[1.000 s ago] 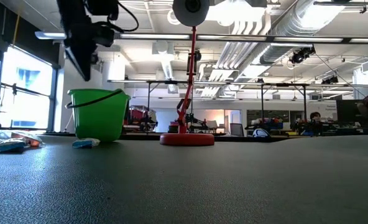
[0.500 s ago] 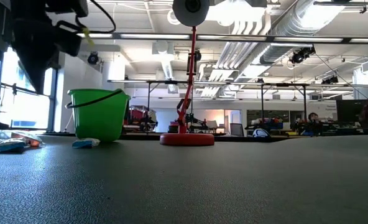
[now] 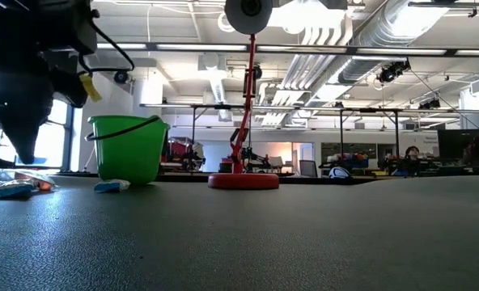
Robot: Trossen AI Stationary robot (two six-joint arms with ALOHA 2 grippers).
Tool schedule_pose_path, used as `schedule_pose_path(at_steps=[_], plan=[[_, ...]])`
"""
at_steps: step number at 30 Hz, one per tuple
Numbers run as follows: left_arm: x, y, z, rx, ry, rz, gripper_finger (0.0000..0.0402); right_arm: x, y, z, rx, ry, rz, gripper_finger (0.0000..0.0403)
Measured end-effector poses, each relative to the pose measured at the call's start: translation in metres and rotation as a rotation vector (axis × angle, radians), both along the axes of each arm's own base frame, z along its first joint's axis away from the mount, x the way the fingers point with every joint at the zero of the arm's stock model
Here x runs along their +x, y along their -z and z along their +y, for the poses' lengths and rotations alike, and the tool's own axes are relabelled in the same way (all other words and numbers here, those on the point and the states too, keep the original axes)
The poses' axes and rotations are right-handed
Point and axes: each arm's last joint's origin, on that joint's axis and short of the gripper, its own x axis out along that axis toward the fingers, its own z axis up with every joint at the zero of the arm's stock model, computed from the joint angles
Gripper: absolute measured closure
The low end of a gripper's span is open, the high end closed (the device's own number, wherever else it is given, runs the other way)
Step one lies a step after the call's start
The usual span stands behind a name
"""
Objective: Sort candy
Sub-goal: Put the orange gummy into the green bucket
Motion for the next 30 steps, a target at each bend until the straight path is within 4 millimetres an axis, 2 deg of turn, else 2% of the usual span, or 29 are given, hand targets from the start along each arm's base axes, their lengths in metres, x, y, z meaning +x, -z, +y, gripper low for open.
schedule_pose_path(at_steps=[7, 14, 30], plan=[[-0.004, 0.014, 0.001, 0.020, -0.118, 0.011, 0.0316, 0.000, 0.000, 0.000, 0.000, 0.000, 0.000, 0.0261], [-0.005, 0.023, 0.000, -0.031, -0.142, -0.002, 0.0307, 0.000, 0.000, 0.000, 0.000, 0.000, 0.000, 0.0261], [-0.004, 0.024, -0.001, -0.066, -0.127, -0.015, 0.0298, 0.000, 0.000, 0.000, 0.000, 0.000, 0.000, 0.0261]])
